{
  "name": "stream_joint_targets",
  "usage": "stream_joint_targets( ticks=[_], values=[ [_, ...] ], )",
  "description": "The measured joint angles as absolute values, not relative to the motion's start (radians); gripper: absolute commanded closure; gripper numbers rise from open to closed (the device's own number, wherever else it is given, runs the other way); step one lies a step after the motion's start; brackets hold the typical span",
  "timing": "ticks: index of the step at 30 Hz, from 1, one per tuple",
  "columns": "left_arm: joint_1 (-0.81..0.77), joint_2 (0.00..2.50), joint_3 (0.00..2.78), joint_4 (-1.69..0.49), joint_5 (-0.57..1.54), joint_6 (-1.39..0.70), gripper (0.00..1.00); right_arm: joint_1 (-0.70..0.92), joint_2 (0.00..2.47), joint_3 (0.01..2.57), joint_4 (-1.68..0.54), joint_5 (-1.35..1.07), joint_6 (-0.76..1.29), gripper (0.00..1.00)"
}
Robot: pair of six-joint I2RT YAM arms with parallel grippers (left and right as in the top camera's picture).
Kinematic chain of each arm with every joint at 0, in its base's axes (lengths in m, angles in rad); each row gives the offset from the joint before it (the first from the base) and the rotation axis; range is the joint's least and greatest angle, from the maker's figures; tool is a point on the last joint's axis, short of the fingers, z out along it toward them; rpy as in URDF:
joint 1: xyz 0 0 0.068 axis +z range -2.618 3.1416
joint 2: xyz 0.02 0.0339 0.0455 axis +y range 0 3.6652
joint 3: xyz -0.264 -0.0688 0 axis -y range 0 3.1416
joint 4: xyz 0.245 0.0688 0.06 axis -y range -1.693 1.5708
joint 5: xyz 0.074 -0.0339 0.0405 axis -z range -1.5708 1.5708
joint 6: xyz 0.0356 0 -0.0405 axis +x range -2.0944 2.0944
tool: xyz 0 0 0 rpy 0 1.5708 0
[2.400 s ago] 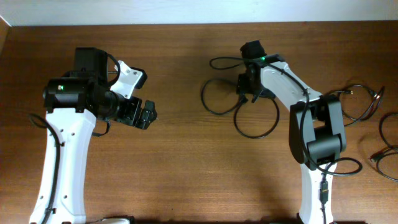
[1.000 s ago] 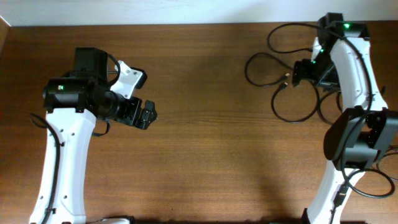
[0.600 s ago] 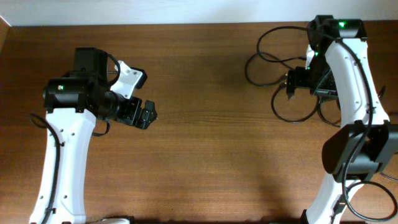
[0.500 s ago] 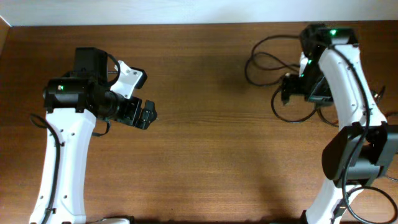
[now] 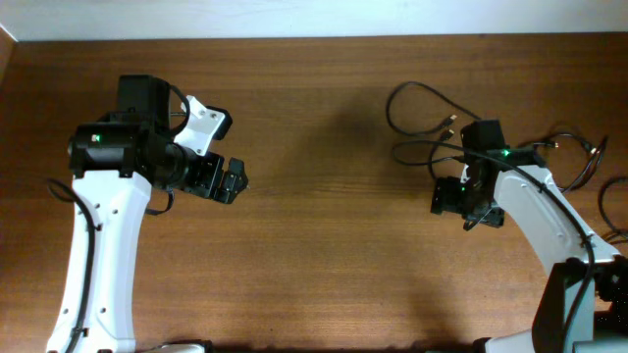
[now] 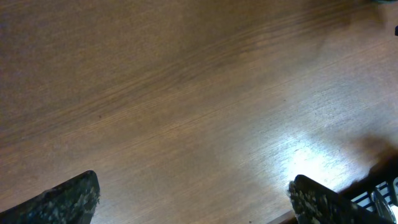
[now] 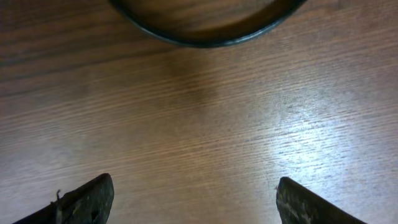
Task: Untangle cables
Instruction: 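Release the loop at the upper right and pull the right gripper back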
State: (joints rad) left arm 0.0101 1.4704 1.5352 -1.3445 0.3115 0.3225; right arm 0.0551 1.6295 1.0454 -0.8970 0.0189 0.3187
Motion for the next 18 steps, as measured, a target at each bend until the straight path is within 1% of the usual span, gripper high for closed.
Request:
stream_joint_targets(
  ticks=[11,18],
  values=[
    [0.01,1.47,1.535,-1.345,0.312,0.323,0.01,0.055,1.629,0.917,-0.701,0.051,0.34,0.16],
    [0.01,1.47,1.535,-1.345,0.311,0.323,0.01,0.055,1.629,0.821,-0.517,0.052,0.341,0.16]
  ],
)
